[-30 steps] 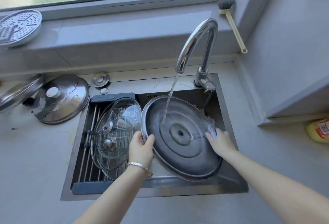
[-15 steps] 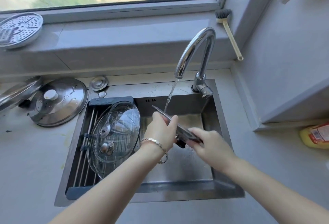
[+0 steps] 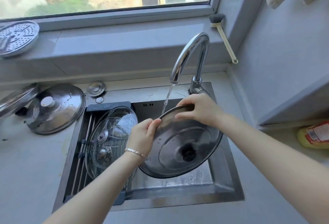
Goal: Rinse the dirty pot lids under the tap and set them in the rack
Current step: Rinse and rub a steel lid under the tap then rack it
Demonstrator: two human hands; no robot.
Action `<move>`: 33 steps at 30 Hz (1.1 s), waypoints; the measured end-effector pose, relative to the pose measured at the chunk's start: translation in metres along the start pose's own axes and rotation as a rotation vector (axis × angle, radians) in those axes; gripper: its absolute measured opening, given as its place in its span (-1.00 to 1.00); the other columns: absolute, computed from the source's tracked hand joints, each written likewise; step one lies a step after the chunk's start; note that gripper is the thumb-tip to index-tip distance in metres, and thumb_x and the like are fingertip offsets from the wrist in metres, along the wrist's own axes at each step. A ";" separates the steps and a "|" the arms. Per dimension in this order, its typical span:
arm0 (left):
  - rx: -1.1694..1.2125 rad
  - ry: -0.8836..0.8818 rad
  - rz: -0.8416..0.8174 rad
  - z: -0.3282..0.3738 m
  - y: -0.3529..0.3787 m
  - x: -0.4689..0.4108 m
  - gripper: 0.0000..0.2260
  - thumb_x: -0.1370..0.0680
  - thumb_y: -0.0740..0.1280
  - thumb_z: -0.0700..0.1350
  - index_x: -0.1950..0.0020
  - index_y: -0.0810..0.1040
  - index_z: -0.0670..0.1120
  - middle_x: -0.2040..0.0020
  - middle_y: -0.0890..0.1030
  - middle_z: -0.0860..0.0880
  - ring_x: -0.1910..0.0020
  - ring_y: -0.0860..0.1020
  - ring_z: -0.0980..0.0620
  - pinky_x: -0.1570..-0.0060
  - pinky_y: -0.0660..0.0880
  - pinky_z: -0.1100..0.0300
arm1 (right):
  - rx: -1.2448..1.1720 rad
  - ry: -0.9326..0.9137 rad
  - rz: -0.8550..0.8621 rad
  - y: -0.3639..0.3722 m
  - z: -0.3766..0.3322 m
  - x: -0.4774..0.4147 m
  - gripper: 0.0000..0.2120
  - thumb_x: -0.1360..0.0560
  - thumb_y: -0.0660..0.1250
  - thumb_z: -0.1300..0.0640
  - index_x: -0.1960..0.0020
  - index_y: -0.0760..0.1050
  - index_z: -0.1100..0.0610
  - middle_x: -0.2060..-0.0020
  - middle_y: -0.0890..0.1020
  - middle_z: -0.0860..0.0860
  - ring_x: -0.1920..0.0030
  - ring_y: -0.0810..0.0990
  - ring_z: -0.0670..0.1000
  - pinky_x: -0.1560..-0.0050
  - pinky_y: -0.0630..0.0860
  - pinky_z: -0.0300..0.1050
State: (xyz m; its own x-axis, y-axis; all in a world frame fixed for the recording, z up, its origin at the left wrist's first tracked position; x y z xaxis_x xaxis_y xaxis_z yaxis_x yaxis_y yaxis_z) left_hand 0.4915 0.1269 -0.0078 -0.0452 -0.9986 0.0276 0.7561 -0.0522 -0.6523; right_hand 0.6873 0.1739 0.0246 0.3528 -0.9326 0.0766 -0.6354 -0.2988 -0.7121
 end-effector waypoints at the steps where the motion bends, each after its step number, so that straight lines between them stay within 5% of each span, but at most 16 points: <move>1: -0.008 -0.052 0.049 -0.006 0.001 0.002 -0.58 -0.58 0.19 -0.04 0.46 0.30 -0.15 0.50 0.35 -0.04 0.47 0.29 0.07 0.43 0.20 0.25 | 0.033 -0.016 0.064 0.012 0.003 0.001 -0.69 -0.37 0.45 -0.04 -0.09 0.59 -0.01 0.01 0.62 -0.11 -0.10 0.51 -0.10 -0.16 0.38 -0.21; 5: 0.108 -0.429 0.312 -0.037 -0.004 0.014 -0.57 -0.60 0.12 0.01 0.44 0.32 -0.13 0.43 0.41 -0.06 0.36 0.36 -0.08 0.36 0.27 0.18 | -0.106 0.282 0.200 0.051 0.029 0.017 -0.56 -0.49 0.32 0.10 -0.35 0.38 0.10 -0.36 0.34 0.10 -0.40 0.21 0.06 -0.39 0.08 -0.14; 9: 0.273 -0.874 0.455 -0.070 -0.013 0.030 -0.53 -0.60 0.05 0.09 0.06 0.51 -0.29 0.00 0.55 -0.27 0.01 0.49 -0.19 0.05 0.33 0.14 | -0.274 0.782 0.295 0.075 0.071 0.048 -0.54 -0.55 0.17 0.01 -0.38 0.30 0.21 -0.34 0.37 0.21 -0.37 0.29 0.17 -0.39 0.20 0.03; 12: 0.363 -1.058 0.497 -0.081 -0.011 0.041 -0.44 -0.57 0.09 0.15 -0.19 0.45 -0.35 -0.23 0.48 -0.29 -0.16 0.47 -0.21 0.07 0.25 0.14 | -0.568 0.922 0.185 0.089 0.082 0.058 -0.43 -0.56 0.05 -0.18 -0.33 0.37 0.23 -0.27 0.48 0.15 -0.25 0.43 0.13 -0.31 0.32 0.01; 15: 0.479 -1.075 0.504 -0.085 -0.007 0.044 -0.40 -0.55 0.10 0.19 -0.27 0.40 -0.32 -0.33 0.42 -0.21 -0.25 0.41 -0.15 -0.04 0.26 0.19 | -0.691 0.807 0.336 0.082 0.076 0.051 -0.52 -0.57 0.06 -0.15 -0.25 0.47 0.16 -0.22 0.55 0.08 -0.24 0.48 0.08 -0.33 0.35 0.06; 18: 0.547 -1.043 0.457 -0.085 -0.003 0.042 -0.44 -0.59 0.03 0.15 -0.35 0.33 -0.28 -0.40 0.34 -0.19 -0.35 0.33 -0.13 -0.19 0.25 0.17 | -0.676 0.638 0.499 0.064 0.062 0.044 -0.69 -0.58 0.10 -0.10 0.05 0.56 0.02 0.03 0.65 -0.01 0.00 0.58 -0.06 -0.12 0.48 -0.07; 23: 1.165 -1.007 0.298 -0.074 0.007 0.034 -0.41 -0.54 0.04 0.27 -0.32 0.40 -0.16 -0.36 0.42 -0.12 -0.29 0.42 -0.08 -0.32 0.29 0.09 | -0.599 0.396 0.622 0.030 0.042 0.025 -0.72 -0.57 0.17 -0.06 0.26 0.53 -0.06 0.31 0.60 -0.19 0.29 0.52 -0.38 0.22 0.42 -0.45; 29: 0.903 -0.951 0.492 -0.079 -0.012 0.021 -0.42 -0.46 0.11 0.33 -0.21 0.47 -0.10 -0.32 0.46 -0.07 -0.21 0.48 -0.06 -0.29 0.34 0.05 | -0.586 0.520 0.477 0.052 0.066 0.026 -0.73 -0.58 0.15 -0.03 0.17 0.52 0.05 0.26 0.59 -0.11 0.23 0.52 -0.16 0.25 0.41 -0.50; 31: 0.761 -0.886 0.521 -0.077 -0.022 0.023 -0.40 -0.47 0.11 0.33 -0.23 0.47 -0.13 -0.22 0.52 -0.06 -0.18 0.49 -0.10 -0.26 0.38 -0.01 | -0.569 0.664 0.288 0.075 0.084 0.030 -0.70 -0.59 0.15 0.01 0.06 0.51 0.22 0.21 0.59 0.11 0.20 0.51 -0.01 0.09 0.51 -0.27; 33: 0.622 -0.783 0.548 -0.065 -0.030 0.026 -0.56 -0.52 0.10 0.26 0.04 0.53 -0.08 0.09 0.60 0.00 0.12 0.56 -0.01 0.06 0.50 0.12 | -0.653 0.786 0.129 0.094 0.091 0.035 -0.70 -0.58 0.18 0.11 -0.17 0.47 0.30 0.09 0.54 0.14 0.11 0.50 0.05 0.04 0.55 -0.06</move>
State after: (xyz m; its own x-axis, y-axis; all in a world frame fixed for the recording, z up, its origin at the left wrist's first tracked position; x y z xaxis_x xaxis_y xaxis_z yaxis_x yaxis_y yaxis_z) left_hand 0.4255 0.1031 -0.0371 0.6458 -0.6076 0.4623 0.7507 0.6156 -0.2397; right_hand 0.7027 0.1313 -0.1032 -0.1449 -0.7644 0.6283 -0.9687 -0.0197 -0.2474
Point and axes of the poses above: each hand's wrist, its own x-axis away from the middle knuckle, its own y-axis out of the palm, z = x × y, the point moved 2 cm from there along -x, towards the middle knuckle
